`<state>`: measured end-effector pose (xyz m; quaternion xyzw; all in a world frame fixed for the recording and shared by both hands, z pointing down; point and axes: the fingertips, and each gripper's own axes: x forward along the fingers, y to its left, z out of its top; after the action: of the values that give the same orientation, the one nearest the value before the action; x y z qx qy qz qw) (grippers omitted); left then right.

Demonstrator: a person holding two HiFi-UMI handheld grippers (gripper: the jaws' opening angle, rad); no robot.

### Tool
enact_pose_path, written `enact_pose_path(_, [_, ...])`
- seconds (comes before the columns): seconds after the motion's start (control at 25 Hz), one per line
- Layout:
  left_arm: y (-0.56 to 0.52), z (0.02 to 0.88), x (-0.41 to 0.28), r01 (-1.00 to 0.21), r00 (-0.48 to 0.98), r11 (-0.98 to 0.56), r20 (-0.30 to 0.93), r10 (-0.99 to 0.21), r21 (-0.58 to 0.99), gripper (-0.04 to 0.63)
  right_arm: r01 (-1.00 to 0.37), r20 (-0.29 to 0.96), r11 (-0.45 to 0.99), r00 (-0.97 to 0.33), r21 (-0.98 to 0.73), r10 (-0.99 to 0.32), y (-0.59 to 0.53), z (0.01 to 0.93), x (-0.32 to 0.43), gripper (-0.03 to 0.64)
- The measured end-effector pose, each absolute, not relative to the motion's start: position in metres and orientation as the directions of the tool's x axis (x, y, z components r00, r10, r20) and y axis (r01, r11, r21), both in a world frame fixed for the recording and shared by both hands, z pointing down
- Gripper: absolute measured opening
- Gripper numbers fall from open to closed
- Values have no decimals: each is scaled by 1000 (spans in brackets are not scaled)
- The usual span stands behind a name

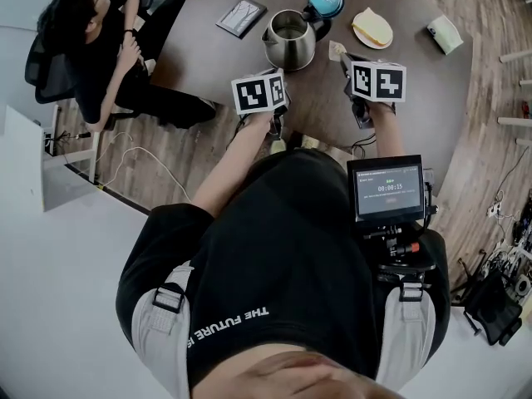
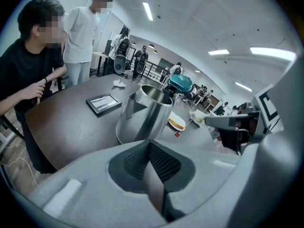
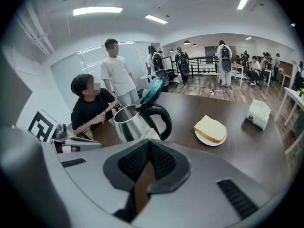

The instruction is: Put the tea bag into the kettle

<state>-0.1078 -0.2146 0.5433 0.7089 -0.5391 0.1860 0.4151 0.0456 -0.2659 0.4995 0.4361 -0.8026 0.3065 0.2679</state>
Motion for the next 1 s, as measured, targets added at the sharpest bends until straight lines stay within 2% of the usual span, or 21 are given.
enact_pose_path(0.6, [-204, 524, -136, -921, 288, 1, 683, -672, 389, 0, -799, 589, 545, -574, -252, -569, -289, 425, 6, 9])
enact_pose_path(1.0, [-183, 510, -158, -921, 222, 77, 678, -701, 382, 0, -720, 565, 643, -654, -261, -503, -276, 410, -35, 9])
